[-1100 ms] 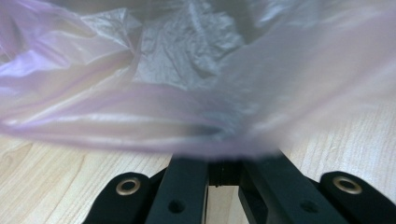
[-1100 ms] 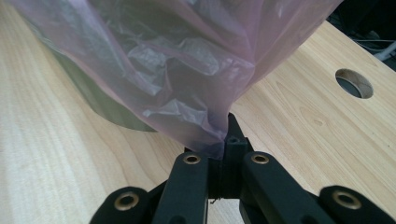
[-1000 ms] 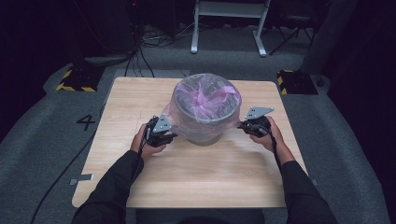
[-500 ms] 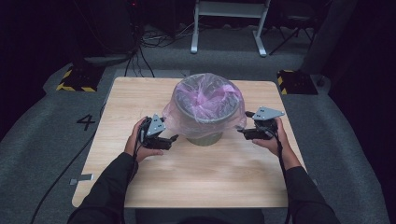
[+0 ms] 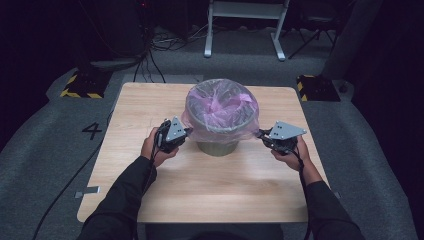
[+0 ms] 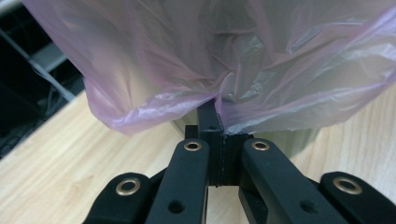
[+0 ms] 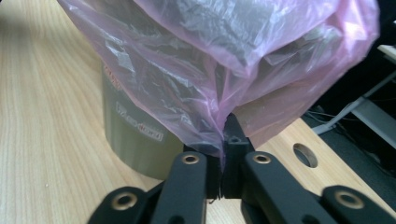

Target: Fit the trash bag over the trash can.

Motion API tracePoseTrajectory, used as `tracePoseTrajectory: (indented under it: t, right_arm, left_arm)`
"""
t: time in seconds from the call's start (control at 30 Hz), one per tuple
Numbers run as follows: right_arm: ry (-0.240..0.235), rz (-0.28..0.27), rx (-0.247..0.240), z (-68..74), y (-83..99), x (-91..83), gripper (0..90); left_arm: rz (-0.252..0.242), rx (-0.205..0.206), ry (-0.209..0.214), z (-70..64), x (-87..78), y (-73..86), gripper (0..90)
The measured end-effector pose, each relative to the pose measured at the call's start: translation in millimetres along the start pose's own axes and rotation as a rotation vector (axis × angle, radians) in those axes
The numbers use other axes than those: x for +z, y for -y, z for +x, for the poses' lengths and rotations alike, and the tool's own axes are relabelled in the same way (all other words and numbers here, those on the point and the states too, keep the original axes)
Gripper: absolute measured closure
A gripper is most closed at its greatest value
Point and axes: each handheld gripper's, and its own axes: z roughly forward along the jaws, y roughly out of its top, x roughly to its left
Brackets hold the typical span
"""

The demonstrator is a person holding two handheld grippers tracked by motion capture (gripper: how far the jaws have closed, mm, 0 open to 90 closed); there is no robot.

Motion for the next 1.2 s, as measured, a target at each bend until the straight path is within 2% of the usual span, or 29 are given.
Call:
tracePoseTrajectory:
  t: [0.07, 0.2, 0.27, 0.3, 0.4, 0.47, 0.53, 0.57, 0.63, 0.7, 0.73, 0.77, 0.8, 0.83, 0.87, 0.9, 0.97, 1.0, 1.03, 1.1, 1.17, 1.2]
  right_arm:
    - [-0.006, 0.015, -0.001, 0.1, 0.9, 2.3, 90.0]
    - [-0.023, 0.095, 0.009, -1.0, 8.6, 16.9, 90.0]
    - [-0.033, 0.127, 0.021, -3.5, 12.6, 24.3, 90.0]
    - [-0.029, 0.142, 0.026, -4.9, 15.2, 28.5, 90.0]
    - [-0.040, 0.185, 0.072, -10.4, 24.2, 43.3, 90.0]
    - [-0.040, 0.202, 0.085, -12.9, 27.7, 50.9, 90.0]
    - [-0.043, 0.192, 0.116, -15.2, 30.3, 56.7, 89.7]
    - [-0.032, 0.180, 0.139, -15.5, 29.9, 58.9, 87.7]
    - [-0.022, 0.176, 0.135, -15.3, 29.4, 58.9, 85.2]
    - [0.009, 0.181, 0.150, -16.5, 29.6, 56.1, 70.1]
    - [0.009, 0.181, 0.150, -16.5, 29.6, 56.1, 70.1]
    - [0.015, 0.185, 0.188, -20.2, 31.8, 52.6, 48.2]
    - [0.015, 0.185, 0.188, -20.2, 31.8, 52.6, 48.2]
    - [0.000, 0.189, 0.206, -22.1, 33.2, 49.9, 41.5]
    - [-0.006, 0.190, 0.228, -23.6, 35.0, 46.3, 32.7]
    - [-0.020, 0.189, 0.245, -24.9, 36.7, 42.3, 27.6]
    - [-0.044, 0.169, 0.264, -26.8, 40.7, 31.3, 24.4]
    - [-0.055, 0.138, 0.289, -30.1, 44.8, 19.4, 21.1]
    - [-0.055, 0.138, 0.289, -30.1, 44.8, 19.4, 21.1]
    - [-0.078, 0.102, 0.322, -34.0, 48.0, 7.0, 19.9]
    - [-0.091, 0.077, 0.334, -37.2, 50.1, -4.2, 19.5]
    - [-0.081, 0.069, 0.336, -38.8, 50.8, -9.1, 19.6]
  left_arm:
    - [0.027, 0.007, 0.024, -1.0, 4.6, 2.2, 90.0]
    - [0.060, 0.006, 0.043, 1.3, 11.3, 6.3, 90.0]
    - [0.105, 0.023, 0.044, 1.6, 17.3, 9.5, 90.0]
    - [0.124, 0.018, 0.041, 1.9, 20.0, 11.7, 90.0]
    - [0.133, 0.006, 0.039, 5.9, 25.1, 15.7, 90.0]
    - [0.132, -0.009, 0.039, 7.5, 27.9, 18.4, 90.0]
    - [0.124, -0.033, 0.022, 8.6, 29.4, 20.6, 90.0]
    - [0.107, -0.052, 0.021, 10.5, 28.0, 21.6, 87.6]
    - [0.103, -0.063, 0.016, 11.0, 26.7, 21.9, 78.6]
    - [0.084, -0.093, -0.003, 14.0, 21.3, 22.9, 68.0]
    - [0.084, -0.093, -0.003, 14.0, 21.3, 22.9, 60.4]
    - [0.078, -0.127, -0.025, 14.5, 15.7, 25.0, 49.4]
    - [0.078, -0.127, -0.025, 14.5, 15.7, 25.0, 38.0]
    - [0.085, -0.144, -0.015, 14.5, 13.3, 26.4, 38.0]
    - [0.097, -0.147, -0.014, 13.8, 10.4, 27.9, 27.8]
    - [0.107, -0.145, -0.016, 12.6, 7.1, 29.8, 23.3]
    - [0.118, -0.154, -0.007, 11.0, -1.2, 33.3, 18.9]
    - [0.132, -0.183, 0.000, 11.5, -9.6, 35.5, 16.0]
    - [0.132, -0.183, 0.000, 11.5, -9.6, 35.5, 16.0]
    - [0.138, -0.192, 0.006, 11.6, -17.8, 37.9, 16.0]
    - [0.148, -0.206, 0.029, 10.2, -23.6, 41.1, 16.1]
    - [0.156, -0.209, 0.033, 9.1, -25.3, 42.9, 16.1]
